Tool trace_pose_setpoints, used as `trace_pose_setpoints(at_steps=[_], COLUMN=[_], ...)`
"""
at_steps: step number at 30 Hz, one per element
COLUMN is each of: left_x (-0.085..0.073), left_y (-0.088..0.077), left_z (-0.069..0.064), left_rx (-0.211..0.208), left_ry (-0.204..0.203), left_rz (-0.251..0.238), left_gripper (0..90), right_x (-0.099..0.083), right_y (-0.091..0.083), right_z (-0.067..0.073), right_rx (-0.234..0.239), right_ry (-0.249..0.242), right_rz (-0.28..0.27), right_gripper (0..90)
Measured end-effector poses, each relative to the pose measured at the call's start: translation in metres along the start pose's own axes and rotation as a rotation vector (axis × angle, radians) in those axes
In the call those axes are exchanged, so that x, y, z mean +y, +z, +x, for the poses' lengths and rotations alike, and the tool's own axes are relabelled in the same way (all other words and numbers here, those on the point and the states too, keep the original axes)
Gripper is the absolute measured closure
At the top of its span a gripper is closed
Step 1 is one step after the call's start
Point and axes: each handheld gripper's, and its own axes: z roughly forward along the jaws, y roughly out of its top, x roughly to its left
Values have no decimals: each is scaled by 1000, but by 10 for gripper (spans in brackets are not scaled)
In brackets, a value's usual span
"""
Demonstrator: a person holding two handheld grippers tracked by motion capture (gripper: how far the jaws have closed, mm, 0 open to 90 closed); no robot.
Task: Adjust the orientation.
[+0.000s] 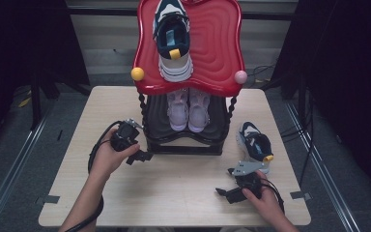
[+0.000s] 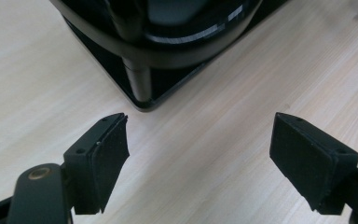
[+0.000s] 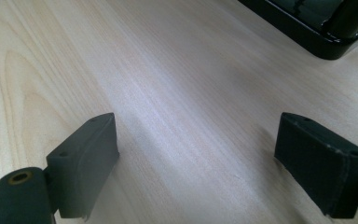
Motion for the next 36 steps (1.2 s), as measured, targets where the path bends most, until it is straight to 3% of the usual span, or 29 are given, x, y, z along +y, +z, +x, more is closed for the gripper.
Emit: trace_pose_setpoints(at_steps=[7, 16, 21, 27, 36], left_x=[-9, -21, -32, -42, -59], left_y=[25, 38, 47, 52, 56], left_z=[-3, -1, -2, -2, -3], left_rx=[-16, 0, 2, 44, 80], left_ry=[-21, -49, -65, -35, -34], left_rz=[-2, -42, -37, -25, -66], left_gripper=[192, 191, 191, 191, 185], right_x=[0, 0, 0, 0, 0], right_y=[0, 0, 0, 0, 0], right_z=[0, 0, 0, 0, 0], right_rx=[0, -1, -1, -1, -1], right_ry=[0, -1, -1, 0, 1], right_rz=[0, 0, -1, 0, 0], right_gripper=[125, 125, 125, 124, 123])
